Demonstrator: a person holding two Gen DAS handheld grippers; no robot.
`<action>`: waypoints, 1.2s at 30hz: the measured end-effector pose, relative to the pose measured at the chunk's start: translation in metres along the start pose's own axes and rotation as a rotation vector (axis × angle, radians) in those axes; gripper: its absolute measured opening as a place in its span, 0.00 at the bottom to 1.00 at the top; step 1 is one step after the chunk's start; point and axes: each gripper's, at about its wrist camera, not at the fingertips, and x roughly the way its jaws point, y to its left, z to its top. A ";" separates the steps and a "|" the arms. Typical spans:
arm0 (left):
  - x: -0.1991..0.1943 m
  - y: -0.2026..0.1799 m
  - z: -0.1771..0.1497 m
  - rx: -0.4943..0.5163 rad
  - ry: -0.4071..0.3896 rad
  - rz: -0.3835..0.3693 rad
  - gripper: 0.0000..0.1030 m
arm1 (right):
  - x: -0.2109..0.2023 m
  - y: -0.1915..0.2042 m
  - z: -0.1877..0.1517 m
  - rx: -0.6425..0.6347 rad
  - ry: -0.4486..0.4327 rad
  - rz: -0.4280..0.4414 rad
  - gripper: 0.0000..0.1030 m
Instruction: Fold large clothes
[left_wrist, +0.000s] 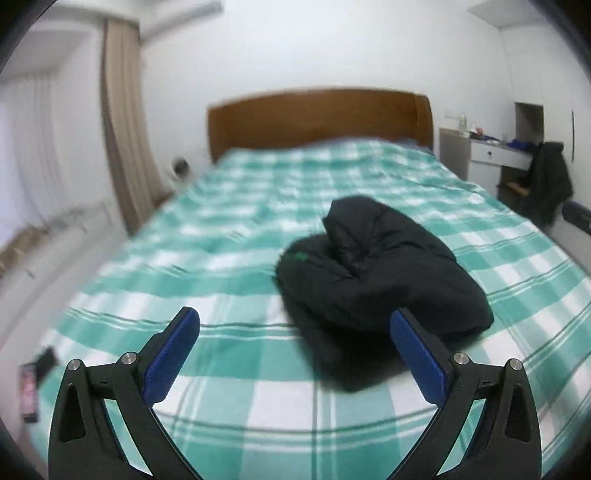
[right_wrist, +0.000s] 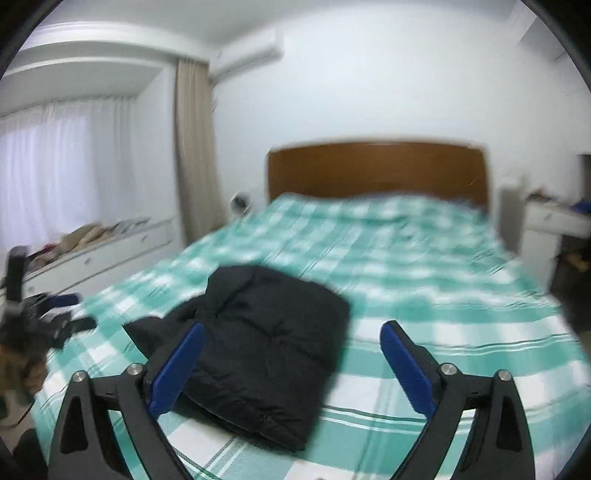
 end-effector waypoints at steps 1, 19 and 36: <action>-0.017 -0.010 -0.006 -0.003 -0.015 0.018 1.00 | -0.007 0.000 -0.005 0.006 0.040 -0.035 1.00; -0.082 -0.094 0.003 -0.150 0.087 0.015 1.00 | -0.082 0.068 -0.053 -0.045 0.270 -0.109 1.00; -0.094 -0.103 -0.005 -0.159 0.169 0.025 1.00 | -0.097 0.097 -0.053 -0.072 0.310 -0.052 1.00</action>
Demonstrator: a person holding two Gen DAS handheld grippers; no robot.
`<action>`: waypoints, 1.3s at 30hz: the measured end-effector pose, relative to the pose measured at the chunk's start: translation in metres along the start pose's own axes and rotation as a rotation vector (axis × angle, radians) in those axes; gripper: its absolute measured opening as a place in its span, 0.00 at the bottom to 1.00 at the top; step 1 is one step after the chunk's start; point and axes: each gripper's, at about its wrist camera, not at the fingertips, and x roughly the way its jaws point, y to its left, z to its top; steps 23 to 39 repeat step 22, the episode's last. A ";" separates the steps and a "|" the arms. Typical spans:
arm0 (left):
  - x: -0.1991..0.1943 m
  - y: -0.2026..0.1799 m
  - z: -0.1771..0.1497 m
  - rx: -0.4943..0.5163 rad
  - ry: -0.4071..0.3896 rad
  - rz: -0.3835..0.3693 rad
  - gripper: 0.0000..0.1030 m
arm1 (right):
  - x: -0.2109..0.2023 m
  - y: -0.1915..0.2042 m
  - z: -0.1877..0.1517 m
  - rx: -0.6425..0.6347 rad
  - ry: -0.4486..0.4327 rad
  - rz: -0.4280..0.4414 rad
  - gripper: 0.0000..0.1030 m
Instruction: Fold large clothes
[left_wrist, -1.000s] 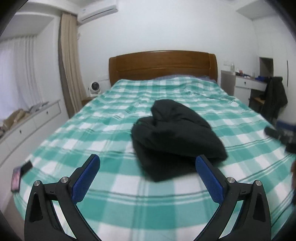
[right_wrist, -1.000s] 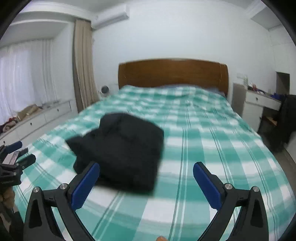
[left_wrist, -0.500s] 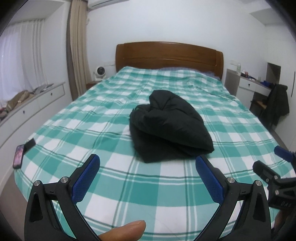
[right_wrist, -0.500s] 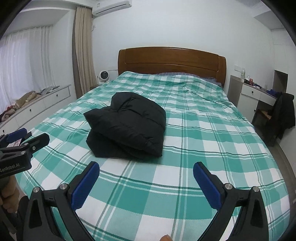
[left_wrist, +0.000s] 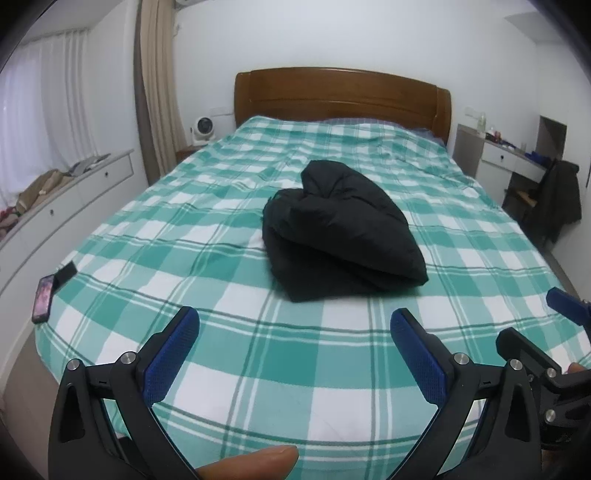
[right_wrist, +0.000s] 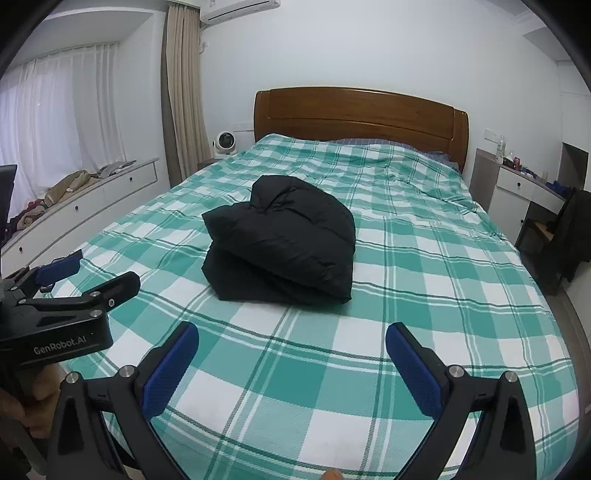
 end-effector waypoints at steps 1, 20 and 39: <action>-0.001 0.000 0.000 -0.002 0.004 -0.003 1.00 | 0.000 0.001 0.000 -0.004 -0.001 -0.005 1.00; -0.011 -0.002 -0.003 -0.009 -0.019 0.059 1.00 | -0.004 0.007 0.007 0.002 0.033 -0.013 1.00; -0.013 -0.004 -0.004 -0.001 -0.030 0.064 1.00 | -0.004 0.006 0.007 0.006 0.035 -0.014 1.00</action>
